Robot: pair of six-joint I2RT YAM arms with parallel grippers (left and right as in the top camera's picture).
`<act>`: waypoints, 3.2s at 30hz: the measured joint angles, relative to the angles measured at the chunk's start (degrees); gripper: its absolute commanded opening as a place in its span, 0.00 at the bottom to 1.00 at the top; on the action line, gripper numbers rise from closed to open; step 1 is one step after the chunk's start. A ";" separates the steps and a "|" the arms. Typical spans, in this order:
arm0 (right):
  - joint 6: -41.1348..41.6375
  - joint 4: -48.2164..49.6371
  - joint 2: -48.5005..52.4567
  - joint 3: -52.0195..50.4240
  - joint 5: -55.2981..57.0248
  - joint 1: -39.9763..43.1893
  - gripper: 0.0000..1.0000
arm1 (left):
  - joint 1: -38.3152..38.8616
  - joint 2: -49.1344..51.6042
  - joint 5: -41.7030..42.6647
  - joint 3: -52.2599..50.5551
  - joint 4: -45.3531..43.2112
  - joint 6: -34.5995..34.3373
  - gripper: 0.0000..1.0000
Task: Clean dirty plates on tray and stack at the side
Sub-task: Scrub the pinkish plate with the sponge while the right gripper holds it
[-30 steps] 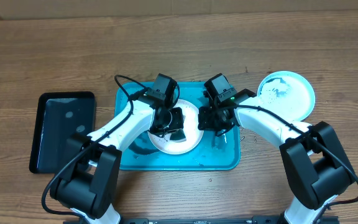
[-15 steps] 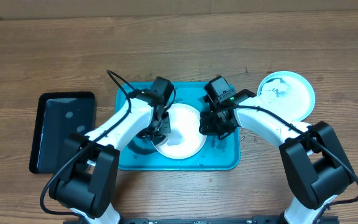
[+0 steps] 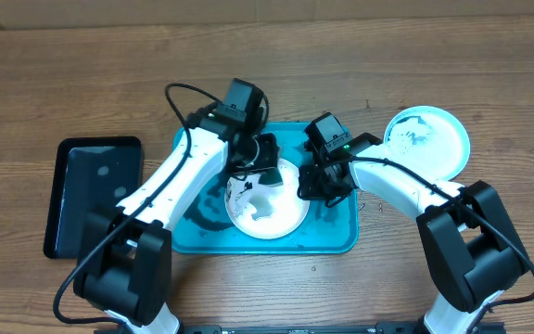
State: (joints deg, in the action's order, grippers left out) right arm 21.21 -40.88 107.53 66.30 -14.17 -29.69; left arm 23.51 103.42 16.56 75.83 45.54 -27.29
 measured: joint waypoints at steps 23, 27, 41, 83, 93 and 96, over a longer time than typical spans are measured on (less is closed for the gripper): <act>1.09 0.15 0.00 0.00 -0.66 -0.02 0.04 | 2.03 0.00 -23.17 -13.11 -4.66 -5.20 0.04; 1.14 0.50 0.00 0.00 -1.38 -0.11 0.04 | 0.81 0.00 -27.87 -11.26 0.48 -5.22 0.04; 1.33 -0.02 0.00 0.00 -0.81 -0.02 0.04 | -0.11 0.00 -13.79 2.84 2.43 -2.67 0.04; 2.05 -1.05 0.02 0.00 -1.84 -0.22 0.04 | -0.31 2.14 -38.86 -0.13 9.90 -1.20 0.04; 2.38 -0.04 0.02 0.00 -1.01 -0.02 0.04 | -0.50 2.14 -6.16 4.15 9.09 8.20 0.04; 2.60 0.22 0.02 0.00 -1.03 -0.02 0.04 | 0.87 2.14 -0.85 1.79 6.38 8.22 0.04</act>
State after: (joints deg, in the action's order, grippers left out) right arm 23.81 -40.66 107.55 66.30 -15.20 -29.71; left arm 24.38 105.56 15.70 77.62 51.92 -19.07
